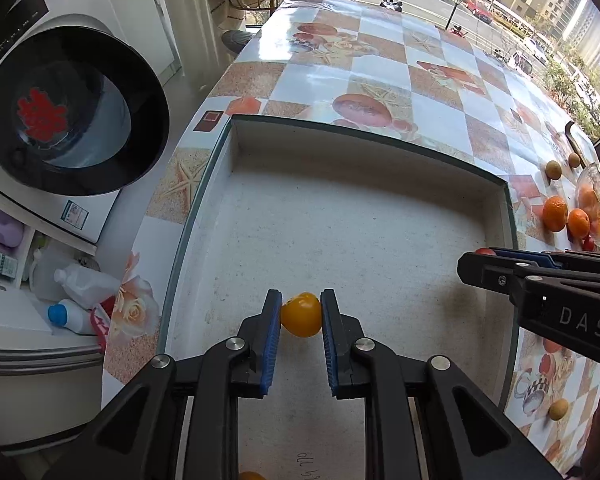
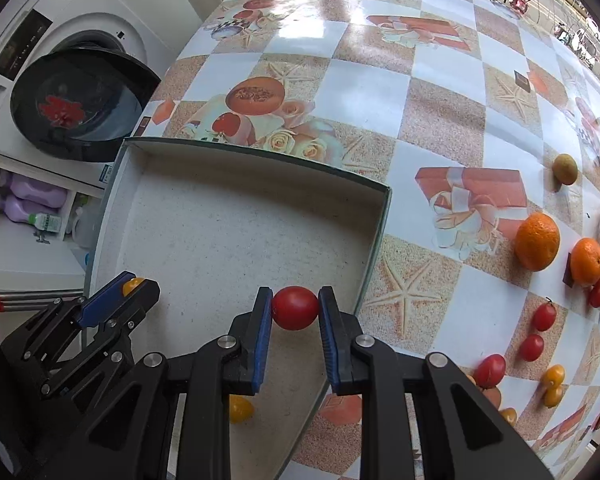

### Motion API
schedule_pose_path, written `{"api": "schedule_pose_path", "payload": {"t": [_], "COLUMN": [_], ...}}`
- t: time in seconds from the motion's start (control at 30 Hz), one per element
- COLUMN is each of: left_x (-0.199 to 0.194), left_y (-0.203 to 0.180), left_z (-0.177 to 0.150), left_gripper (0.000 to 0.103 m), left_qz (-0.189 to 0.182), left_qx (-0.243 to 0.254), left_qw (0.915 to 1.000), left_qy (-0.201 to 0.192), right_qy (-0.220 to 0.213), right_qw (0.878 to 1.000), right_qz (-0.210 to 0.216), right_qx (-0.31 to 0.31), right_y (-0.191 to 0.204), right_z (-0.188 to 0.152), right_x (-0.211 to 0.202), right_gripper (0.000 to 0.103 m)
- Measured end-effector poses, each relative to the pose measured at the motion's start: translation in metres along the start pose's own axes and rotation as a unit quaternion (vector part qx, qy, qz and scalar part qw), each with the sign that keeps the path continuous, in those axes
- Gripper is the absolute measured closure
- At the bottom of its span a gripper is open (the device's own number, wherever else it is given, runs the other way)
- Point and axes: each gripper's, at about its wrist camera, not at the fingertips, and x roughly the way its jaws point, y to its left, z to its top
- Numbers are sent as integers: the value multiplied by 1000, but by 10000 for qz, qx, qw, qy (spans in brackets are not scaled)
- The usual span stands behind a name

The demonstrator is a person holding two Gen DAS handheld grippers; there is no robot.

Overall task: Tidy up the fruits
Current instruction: 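Carry both tomatoes into the white tray and open both tools, then withdraw both open tools from the tray toward the fruits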

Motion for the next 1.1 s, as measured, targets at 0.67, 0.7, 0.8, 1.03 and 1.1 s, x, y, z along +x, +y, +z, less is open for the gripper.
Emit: {"api": "schedule_pose_path", "payload": {"t": [0.67,0.7,0.8,1.03,1.1], "left_x": [-6,-8,-15,-33,-38], "left_y": [7,7,3,-22,-33], "left_z": [-8,-9,-12,-28,-35], "left_gripper": [20,20,20,20,20], "left_qz": [367,383,394,334,296], "left_qx": [25,46,136,456,574], "left_qw": [9993,9992,9991,9981,9976], "left_qy": [36,51,86,224,254], "right_qy": [-87,-133,-214,-365,-331], "right_qw": [9994,9992,9984,9971,9960], "right_qz": [341,368,481,322,253], "right_qx": [15,56,200,585,786], "right_y": [16,16,13,-19,-39], "right_z": [14,15,14,-15,-31], "right_x": [-1,-6,-22,-51,-57], "right_gripper": [22,21,21,19,19]}}
